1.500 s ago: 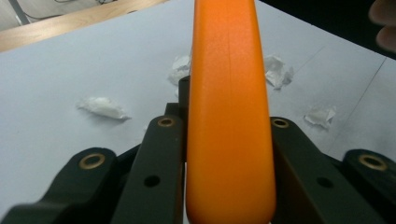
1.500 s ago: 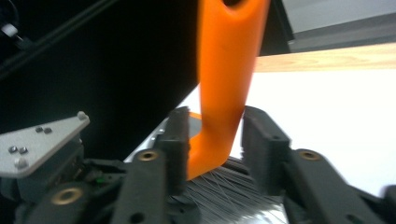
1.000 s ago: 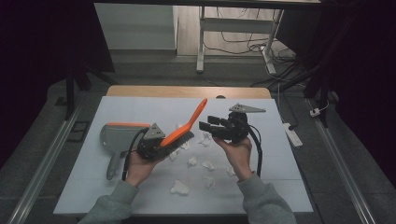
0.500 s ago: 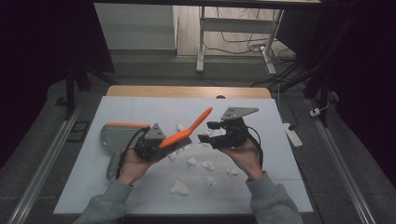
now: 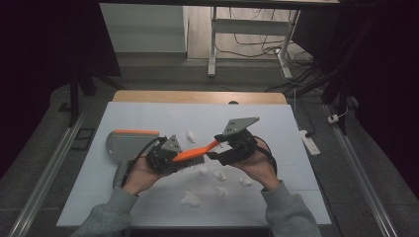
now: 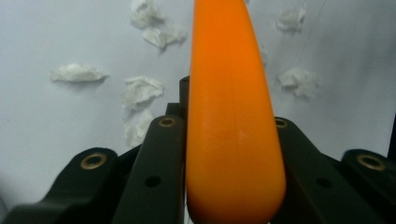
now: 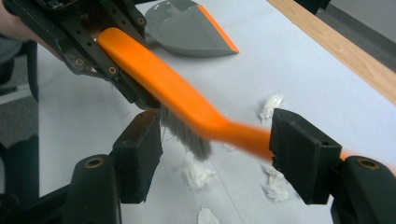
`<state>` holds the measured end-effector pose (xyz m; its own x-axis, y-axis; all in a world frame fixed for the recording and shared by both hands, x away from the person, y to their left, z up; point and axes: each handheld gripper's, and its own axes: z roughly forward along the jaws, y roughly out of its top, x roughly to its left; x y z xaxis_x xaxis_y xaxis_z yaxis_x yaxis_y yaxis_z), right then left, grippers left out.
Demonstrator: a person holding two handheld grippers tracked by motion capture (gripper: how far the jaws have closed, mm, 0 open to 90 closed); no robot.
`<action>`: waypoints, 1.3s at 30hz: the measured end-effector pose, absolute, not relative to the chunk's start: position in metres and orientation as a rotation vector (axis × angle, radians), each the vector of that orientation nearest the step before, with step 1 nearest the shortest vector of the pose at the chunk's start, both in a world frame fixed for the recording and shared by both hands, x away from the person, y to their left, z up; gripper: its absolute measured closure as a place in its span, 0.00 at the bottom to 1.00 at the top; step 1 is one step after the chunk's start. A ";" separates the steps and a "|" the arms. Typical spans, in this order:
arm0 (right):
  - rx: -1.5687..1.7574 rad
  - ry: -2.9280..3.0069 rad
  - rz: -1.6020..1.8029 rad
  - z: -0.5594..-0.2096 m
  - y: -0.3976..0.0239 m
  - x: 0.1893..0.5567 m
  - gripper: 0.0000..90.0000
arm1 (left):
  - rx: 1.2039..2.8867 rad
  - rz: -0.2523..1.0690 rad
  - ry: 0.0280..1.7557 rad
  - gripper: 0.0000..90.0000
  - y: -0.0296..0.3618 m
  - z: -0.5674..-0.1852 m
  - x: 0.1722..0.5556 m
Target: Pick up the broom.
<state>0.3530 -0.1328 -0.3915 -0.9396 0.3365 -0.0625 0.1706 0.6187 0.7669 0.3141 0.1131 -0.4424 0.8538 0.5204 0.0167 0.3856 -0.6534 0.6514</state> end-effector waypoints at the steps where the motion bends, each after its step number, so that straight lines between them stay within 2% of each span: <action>1: 0.387 2.659 1.203 -0.391 -0.130 0.352 0.37 | 2.385 0.238 0.629 0.86 0.111 -0.442 0.315; 15: 0.201 2.827 0.982 -0.413 -0.115 0.355 0.35 | 2.464 0.134 0.459 0.86 0.098 -0.441 0.315; 17: 0.156 2.875 0.938 -0.420 -0.113 0.355 0.43 | 2.465 0.132 0.436 0.86 0.098 -0.441 0.315; 18: 0.156 2.875 0.938 -0.420 -0.113 0.355 0.43 | 2.468 0.129 0.426 0.86 0.098 -0.441 0.314; 19: 0.134 2.889 0.929 -0.421 -0.112 0.355 0.48 | 2.473 0.129 0.412 0.86 0.097 -0.441 0.314; 20: 0.092 2.911 0.900 -0.424 -0.111 0.354 0.58 | 2.477 0.122 0.402 0.86 0.097 -0.441 0.314; 21: 0.092 2.911 0.900 -0.424 -0.111 0.354 0.58 | 2.475 0.116 0.390 0.86 0.097 -0.441 0.314; 22: 0.036 2.957 0.878 -0.427 -0.110 0.352 0.68 | 2.476 0.114 0.377 0.86 0.096 -0.441 0.314; 23: 0.007 2.975 0.870 -0.429 -0.109 0.351 0.70 | 2.474 0.098 0.362 0.86 0.096 -0.441 0.314; 24: 0.007 2.975 0.870 -0.429 -0.109 0.351 0.70 | 2.472 0.086 0.354 0.86 0.096 -0.441 0.314; 25: -0.049 2.981 0.848 -0.431 -0.108 0.350 0.75 | 2.474 0.086 0.347 0.86 0.096 -0.441 0.314; 31: -0.088 3.003 0.858 -0.429 -0.112 0.349 0.77 | 2.439 0.055 0.309 0.85 0.097 -0.443 0.315; 33: -0.078 2.998 0.859 -0.429 -0.113 0.349 0.77 | 2.421 0.091 0.321 0.84 0.098 -0.444 0.315; 35: -0.050 2.979 0.863 -0.429 -0.114 0.349 0.77 | 2.395 0.155 0.364 0.79 0.099 -0.445 0.313; 36: -0.011 2.973 0.874 -0.428 -0.117 0.351 0.78 | 2.361 0.256 0.432 0.66 0.102 -0.445 0.309; 37: 0.015 2.963 0.883 -0.428 -0.118 0.352 0.78 | 2.331 0.316 0.500 0.58 0.106 -0.445 0.307; 38: 0.045 2.958 0.888 -0.427 -0.120 0.354 0.78 | 2.331 0.316 0.500 0.48 0.106 -0.445 0.307; 39: 0.065 2.947 0.889 -0.427 -0.121 0.355 0.78 | 2.274 0.431 0.624 0.40 0.113 -0.443 0.303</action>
